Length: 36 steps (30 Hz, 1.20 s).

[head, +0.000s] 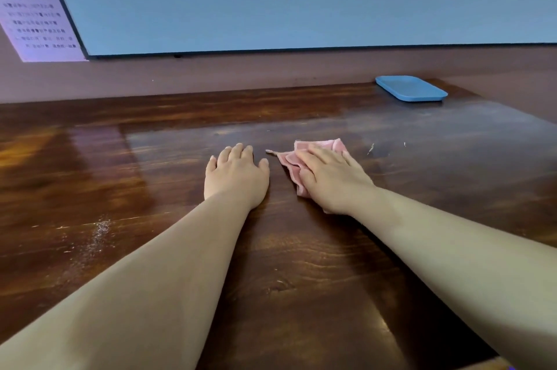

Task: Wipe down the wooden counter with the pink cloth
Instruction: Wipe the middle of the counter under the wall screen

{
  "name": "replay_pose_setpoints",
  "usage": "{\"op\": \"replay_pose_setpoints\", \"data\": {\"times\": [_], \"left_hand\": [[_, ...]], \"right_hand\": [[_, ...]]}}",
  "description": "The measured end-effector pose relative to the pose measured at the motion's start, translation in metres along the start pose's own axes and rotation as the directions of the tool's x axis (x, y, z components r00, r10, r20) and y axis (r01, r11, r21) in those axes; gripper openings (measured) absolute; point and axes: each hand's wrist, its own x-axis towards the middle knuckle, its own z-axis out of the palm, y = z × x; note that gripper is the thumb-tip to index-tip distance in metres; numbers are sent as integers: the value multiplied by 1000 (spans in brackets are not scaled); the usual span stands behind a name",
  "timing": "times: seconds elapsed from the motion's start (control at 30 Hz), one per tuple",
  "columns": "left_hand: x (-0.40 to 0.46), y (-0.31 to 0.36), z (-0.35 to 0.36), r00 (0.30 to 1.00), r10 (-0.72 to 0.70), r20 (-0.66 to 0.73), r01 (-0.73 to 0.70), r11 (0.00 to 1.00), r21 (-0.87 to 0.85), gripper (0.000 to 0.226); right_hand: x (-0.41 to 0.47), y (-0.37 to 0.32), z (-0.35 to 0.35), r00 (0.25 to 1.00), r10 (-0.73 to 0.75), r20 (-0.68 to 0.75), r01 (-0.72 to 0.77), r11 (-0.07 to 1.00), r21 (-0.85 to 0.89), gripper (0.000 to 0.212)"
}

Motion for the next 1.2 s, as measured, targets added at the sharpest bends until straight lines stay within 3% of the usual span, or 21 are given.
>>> {"op": "replay_pose_setpoints", "data": {"times": [0.1, 0.2, 0.33, 0.37, 0.47, 0.57, 0.7, 0.8, 0.87, 1.1, 1.2], "left_hand": [[1, -1, 2, 1000, 4, -4, -4, 1000, -5, 60], [3, 0, -1, 999, 10, -36, -11, 999, -44, 59], [-1, -7, -18, 991, -52, -123, -4, 910, -414, 57], [-4, -10, -22, 989, -44, -140, -20, 903, -429, 55], [-17, -27, -27, 984, 82, -160, -112, 975, -190, 53], [-30, -41, -27, 987, 106, -121, -113, 992, -48, 51], [-37, -51, -35, 996, 19, -83, -19, 1000, -7, 53], [-36, -65, -44, 995, -22, -94, 24, 1000, 18, 55], [-38, -75, -42, 997, -30, -78, 33, 999, 38, 56], [-47, -82, -23, 997, -55, -62, 58, 997, 50, 56], [-46, -82, -23, 997, -65, -50, 69, 995, 78, 58]], "right_hand": [[-24, 1, 9, 991, -124, -51, 122, 991, -56, 58], [-3, -3, 5, 998, -56, -19, 55, 996, -64, 52], [15, -18, 2, 999, 35, 7, -35, 998, -51, 51], [8, -19, 4, 1000, 20, 10, -19, 999, -46, 51], [-15, -20, 17, 999, -45, -18, 44, 998, -53, 55], [1, -24, 14, 1000, -9, -3, 9, 1000, -20, 53], [20, -37, 5, 998, 54, 9, -54, 998, -6, 47], [-3, -42, 10, 999, -19, 30, 20, 1000, -6, 48], [-20, -43, 19, 997, -77, 20, 78, 996, -33, 52], [14, -61, 8, 1000, 22, 22, -22, 1000, 1, 47], [-4, -64, 10, 998, -27, 64, 27, 1000, -3, 50]]}}
